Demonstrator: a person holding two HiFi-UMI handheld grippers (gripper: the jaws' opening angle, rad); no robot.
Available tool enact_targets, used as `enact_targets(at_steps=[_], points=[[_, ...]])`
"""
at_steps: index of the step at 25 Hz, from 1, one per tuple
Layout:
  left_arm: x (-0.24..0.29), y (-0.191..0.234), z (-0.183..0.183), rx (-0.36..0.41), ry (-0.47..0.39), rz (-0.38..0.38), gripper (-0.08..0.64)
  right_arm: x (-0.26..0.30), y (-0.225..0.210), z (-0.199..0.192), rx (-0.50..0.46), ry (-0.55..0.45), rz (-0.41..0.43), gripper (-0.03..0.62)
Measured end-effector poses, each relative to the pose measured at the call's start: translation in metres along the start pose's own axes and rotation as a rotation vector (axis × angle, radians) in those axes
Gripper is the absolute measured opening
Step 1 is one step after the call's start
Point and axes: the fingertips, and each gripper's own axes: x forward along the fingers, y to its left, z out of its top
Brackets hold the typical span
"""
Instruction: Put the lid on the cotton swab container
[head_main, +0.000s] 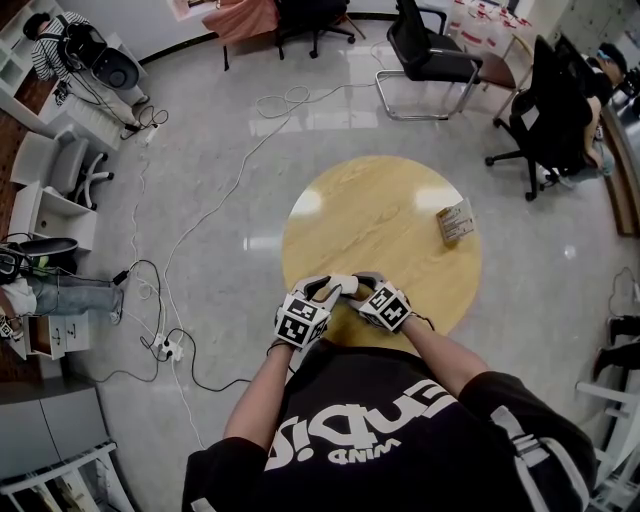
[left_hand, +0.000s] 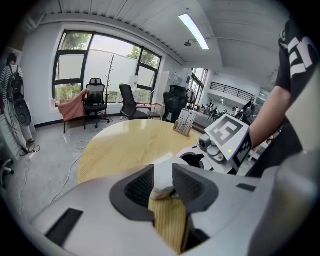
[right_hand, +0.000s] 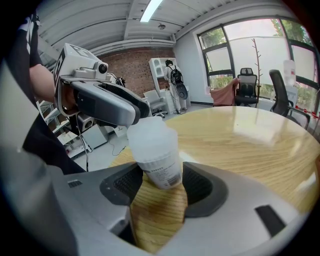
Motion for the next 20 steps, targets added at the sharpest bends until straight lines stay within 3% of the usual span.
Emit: enact_targets(at_steps=[5, 20], points=[[0.002, 0.001, -0.009, 0.087, 0.048, 0.043, 0.123, 0.001, 0.001, 0.001, -0.002, 0.002, -0.008, 0.247], [0.008, 0.001, -0.019, 0.117, 0.089, 0.076, 0.123, 0.004, 0.001, 0.0, -0.007, 0.008, -0.018, 0.247]])
